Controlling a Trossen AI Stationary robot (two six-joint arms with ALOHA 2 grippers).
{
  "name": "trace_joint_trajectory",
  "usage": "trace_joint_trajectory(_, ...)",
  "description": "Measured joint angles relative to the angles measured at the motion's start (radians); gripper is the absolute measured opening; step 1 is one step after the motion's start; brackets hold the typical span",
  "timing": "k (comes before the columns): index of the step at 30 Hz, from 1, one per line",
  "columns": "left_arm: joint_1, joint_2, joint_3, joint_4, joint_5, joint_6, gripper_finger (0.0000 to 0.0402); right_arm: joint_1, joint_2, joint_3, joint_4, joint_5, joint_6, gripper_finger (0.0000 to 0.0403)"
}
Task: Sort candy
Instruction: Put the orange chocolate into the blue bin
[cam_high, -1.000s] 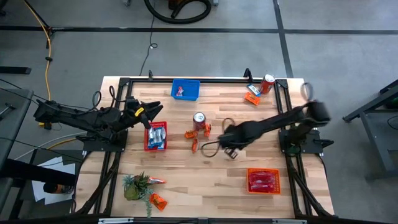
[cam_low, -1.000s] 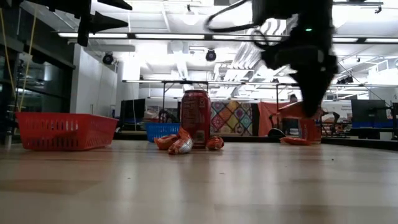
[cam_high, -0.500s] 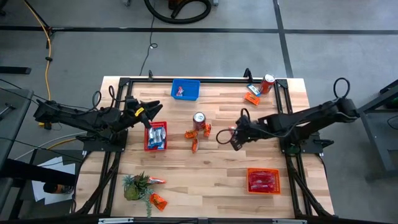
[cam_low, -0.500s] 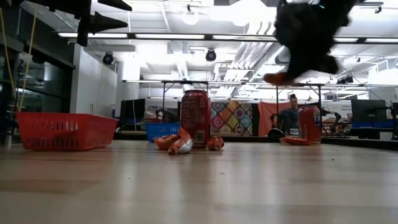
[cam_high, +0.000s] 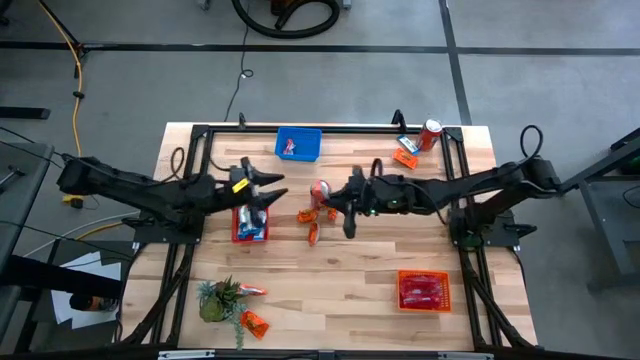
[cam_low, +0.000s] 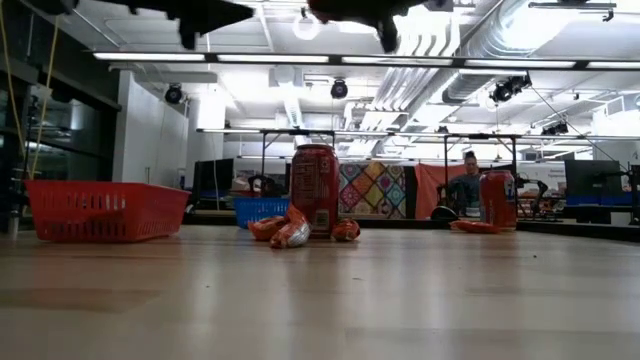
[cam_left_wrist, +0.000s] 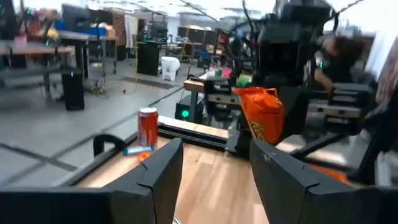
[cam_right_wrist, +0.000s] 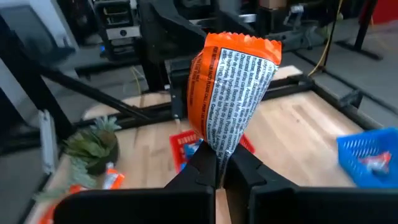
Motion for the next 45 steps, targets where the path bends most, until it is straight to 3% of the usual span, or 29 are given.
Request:
trace_joint_trajectory(5, 0.013, 0.112, 0.086, -0.001, 0.071, 0.082, 0.0174, 0.000, 0.106, 0.155, -0.132, -0.008, -0.135, 0.0000)
trace_joint_trajectory(12, 0.013, 0.122, 0.132, -0.077, 0.201, 0.057, 0.0174, -0.005, 0.159, 0.275, -0.300, -0.017, -0.177, 0.0000)
trace_joint_trajectory(21, 0.010, 0.033, 0.133, -0.168, 0.204, 0.046, 0.0174, -0.007, 0.150, 0.316, -0.298, -0.018, -0.240, 0.0000)
trace_joint_trajectory(24, 0.010, 0.031, 0.133, -0.161, 0.204, 0.029, 0.0174, -0.007, 0.150, 0.322, -0.289, 0.026, -0.254, 0.0000)
trace_joint_trajectory(45, 0.010, 0.187, 0.133, 0.088, 0.182, 0.039, 0.0172, -0.007, 0.150, 0.322, -0.296, 0.048, -0.243, 0.0000)
